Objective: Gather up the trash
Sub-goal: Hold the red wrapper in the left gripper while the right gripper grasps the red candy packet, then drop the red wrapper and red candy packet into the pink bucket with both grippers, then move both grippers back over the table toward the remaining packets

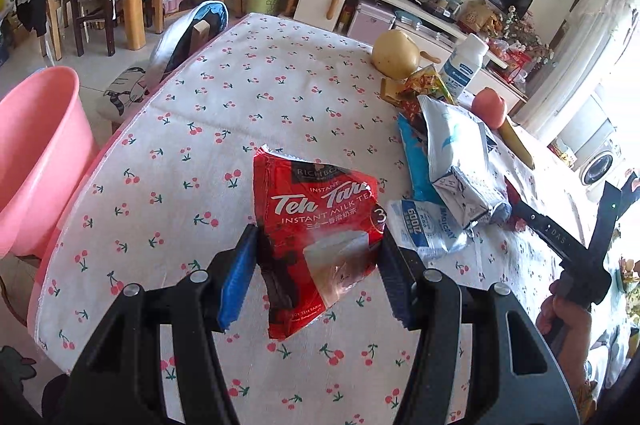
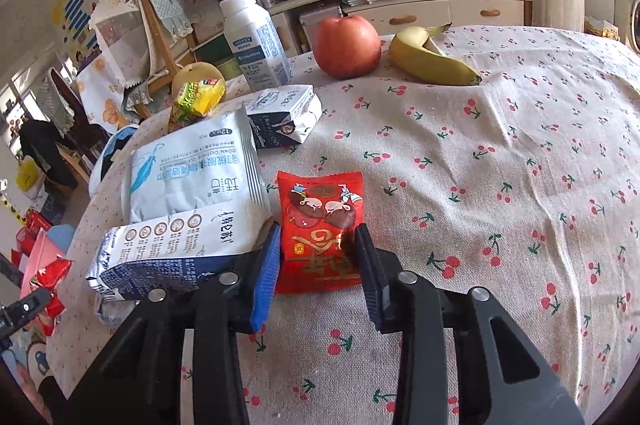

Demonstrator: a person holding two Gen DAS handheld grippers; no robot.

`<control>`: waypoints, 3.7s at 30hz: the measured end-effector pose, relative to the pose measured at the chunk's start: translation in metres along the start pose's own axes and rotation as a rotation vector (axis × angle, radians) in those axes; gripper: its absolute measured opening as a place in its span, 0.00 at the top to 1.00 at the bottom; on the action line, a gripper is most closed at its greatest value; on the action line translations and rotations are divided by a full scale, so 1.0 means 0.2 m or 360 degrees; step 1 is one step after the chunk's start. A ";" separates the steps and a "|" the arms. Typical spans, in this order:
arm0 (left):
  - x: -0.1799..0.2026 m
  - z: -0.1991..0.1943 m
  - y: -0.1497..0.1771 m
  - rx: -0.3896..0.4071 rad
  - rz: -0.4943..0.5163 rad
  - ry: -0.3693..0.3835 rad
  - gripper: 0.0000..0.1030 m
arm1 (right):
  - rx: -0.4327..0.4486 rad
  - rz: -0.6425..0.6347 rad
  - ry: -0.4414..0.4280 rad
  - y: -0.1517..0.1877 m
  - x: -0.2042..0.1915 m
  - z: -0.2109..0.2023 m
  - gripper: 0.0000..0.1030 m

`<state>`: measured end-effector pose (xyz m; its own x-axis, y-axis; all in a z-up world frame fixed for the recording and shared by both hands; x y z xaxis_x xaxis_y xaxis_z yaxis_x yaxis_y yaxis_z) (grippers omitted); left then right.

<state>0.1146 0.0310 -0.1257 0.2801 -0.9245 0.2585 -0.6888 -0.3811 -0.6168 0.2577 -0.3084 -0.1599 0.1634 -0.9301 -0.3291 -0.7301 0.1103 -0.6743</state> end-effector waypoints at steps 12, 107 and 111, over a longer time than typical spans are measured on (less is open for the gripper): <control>-0.05 -0.10 0.14 -0.0022 0.0087 0.0119 0.43 | 0.0037 0.0145 0.0015 0.09 -0.02 -0.14 0.71; -1.49 -0.71 -0.22 0.0711 -0.0296 -0.0167 0.11 | 0.0093 -0.0839 -0.0486 0.48 -2.34 -0.12 0.13; -1.33 -0.81 -0.18 0.0805 -0.0162 -0.0134 0.11 | 0.0195 -0.0913 -0.0480 0.51 -2.26 -0.19 0.13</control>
<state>-0.0438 0.2924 -0.0518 0.3961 -0.8718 0.2881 -0.2517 -0.4048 -0.8791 0.0843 0.1096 -0.0543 0.6957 -0.7163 -0.0536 -0.3939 -0.3180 -0.8624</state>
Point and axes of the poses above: each gripper's, at about its wrist camera, not at the fingertips, and z roughly the way its jaws point, x to its right, y to its underside, the point moved 7 cm from there along z, roughly the way its jaws point, and after that the axes turned 4 degrees about x, right-handed, at the moved point
